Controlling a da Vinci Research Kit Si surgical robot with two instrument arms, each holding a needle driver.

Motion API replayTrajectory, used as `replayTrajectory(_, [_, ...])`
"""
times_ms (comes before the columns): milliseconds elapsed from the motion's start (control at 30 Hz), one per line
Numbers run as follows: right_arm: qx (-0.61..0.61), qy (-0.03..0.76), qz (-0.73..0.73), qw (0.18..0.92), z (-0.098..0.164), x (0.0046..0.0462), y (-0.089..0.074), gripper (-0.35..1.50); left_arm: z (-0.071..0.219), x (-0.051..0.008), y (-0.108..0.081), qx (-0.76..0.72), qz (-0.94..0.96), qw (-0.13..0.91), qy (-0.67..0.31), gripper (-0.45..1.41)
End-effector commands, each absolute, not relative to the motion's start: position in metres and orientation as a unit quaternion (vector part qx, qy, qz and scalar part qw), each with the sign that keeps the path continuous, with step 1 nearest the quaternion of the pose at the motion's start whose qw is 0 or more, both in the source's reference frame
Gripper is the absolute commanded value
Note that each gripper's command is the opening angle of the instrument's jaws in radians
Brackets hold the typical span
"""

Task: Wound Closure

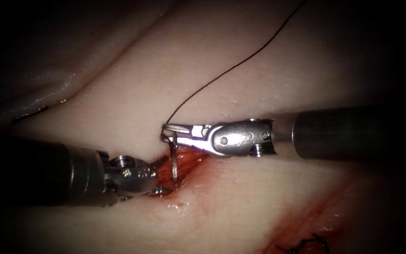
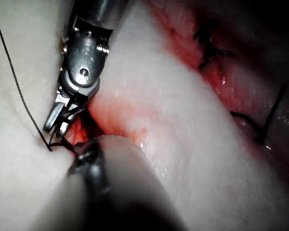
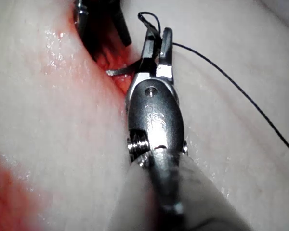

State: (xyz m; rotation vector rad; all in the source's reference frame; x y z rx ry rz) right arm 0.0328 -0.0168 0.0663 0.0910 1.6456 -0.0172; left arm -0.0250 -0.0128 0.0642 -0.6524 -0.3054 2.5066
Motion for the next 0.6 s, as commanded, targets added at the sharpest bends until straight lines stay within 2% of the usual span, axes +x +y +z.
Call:
replayTrajectory(33, [0.044, 0.733, 0.0, 0.679, 0.0669, 0.0338, -0.0173, -0.35, 0.0642, -0.0256, -0.0132, -0.246, 0.927, 0.262, -0.111, 0.73])
replayTrajectory(133, [0.048, 0.732, 0.004, 0.679, 0.0668, 0.0339, -0.0174, -0.35, 0.0618, -0.0256, -0.013, -0.26, 0.924, 0.263, -0.095, 0.66])
replayTrajectory(167, [0.052, 0.732, 0.009, 0.68, 0.0668, 0.0339, -0.0173, -0.35, 0.0608, -0.0258, -0.0132, -0.264, 0.924, 0.263, -0.086, 0.57])
replayTrajectory(600, [0.065, 0.729, 0.04, 0.68, 0.0666, 0.034, -0.0169, -0.35, 0.0628, -0.0276, -0.0174, -0.263, 0.928, 0.254, -0.077, 0.49])
